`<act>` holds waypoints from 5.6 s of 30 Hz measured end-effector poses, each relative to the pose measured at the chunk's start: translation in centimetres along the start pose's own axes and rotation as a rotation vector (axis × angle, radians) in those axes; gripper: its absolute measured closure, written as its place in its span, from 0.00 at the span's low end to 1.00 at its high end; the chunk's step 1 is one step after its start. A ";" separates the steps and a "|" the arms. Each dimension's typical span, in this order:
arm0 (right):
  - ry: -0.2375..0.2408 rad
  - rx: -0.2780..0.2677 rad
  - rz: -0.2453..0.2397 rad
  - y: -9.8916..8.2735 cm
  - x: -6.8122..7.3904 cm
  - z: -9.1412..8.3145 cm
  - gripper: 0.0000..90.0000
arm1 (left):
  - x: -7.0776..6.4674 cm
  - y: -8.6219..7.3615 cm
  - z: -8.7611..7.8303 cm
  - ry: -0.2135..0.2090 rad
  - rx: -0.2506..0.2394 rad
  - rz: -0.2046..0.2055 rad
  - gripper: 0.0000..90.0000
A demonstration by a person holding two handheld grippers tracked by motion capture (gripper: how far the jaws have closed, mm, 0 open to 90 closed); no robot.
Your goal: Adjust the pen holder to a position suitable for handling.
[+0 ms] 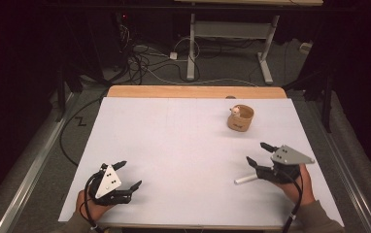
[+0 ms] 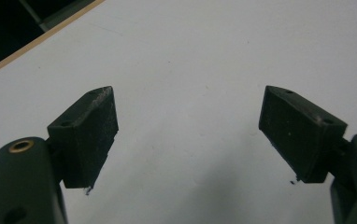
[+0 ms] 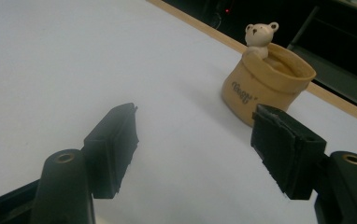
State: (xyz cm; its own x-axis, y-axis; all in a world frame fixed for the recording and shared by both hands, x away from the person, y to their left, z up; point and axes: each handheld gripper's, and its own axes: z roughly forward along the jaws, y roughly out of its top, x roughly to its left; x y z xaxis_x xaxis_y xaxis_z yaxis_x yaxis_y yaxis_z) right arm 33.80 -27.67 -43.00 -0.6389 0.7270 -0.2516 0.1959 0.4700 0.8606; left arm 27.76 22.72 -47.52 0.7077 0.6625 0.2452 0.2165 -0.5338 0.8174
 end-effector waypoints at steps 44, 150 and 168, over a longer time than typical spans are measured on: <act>0.262 0.483 0.092 6.4 -9.4 16.1 0.88 | -0.3 -0.3 0.4 -0.062 0.023 0.022 0.21; 0.044 -0.102 -0.108 2.2 4.9 -2.0 0.32 | -0.7 0.3 1.1 -0.057 0.060 0.083 0.23; -0.020 -0.075 -0.040 -4.4 3.9 -4.6 0.28 | -0.7 0.2 1.3 -0.060 0.067 0.098 0.23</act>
State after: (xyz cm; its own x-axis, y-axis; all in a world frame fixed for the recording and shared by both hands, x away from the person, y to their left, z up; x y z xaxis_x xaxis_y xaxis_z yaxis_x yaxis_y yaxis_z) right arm 27.03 -29.19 -45.74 -0.6298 0.7187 -0.2946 0.1136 0.4604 0.8804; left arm 28.19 21.45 -48.26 0.7665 0.5739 0.2884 0.1878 -0.6297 0.7538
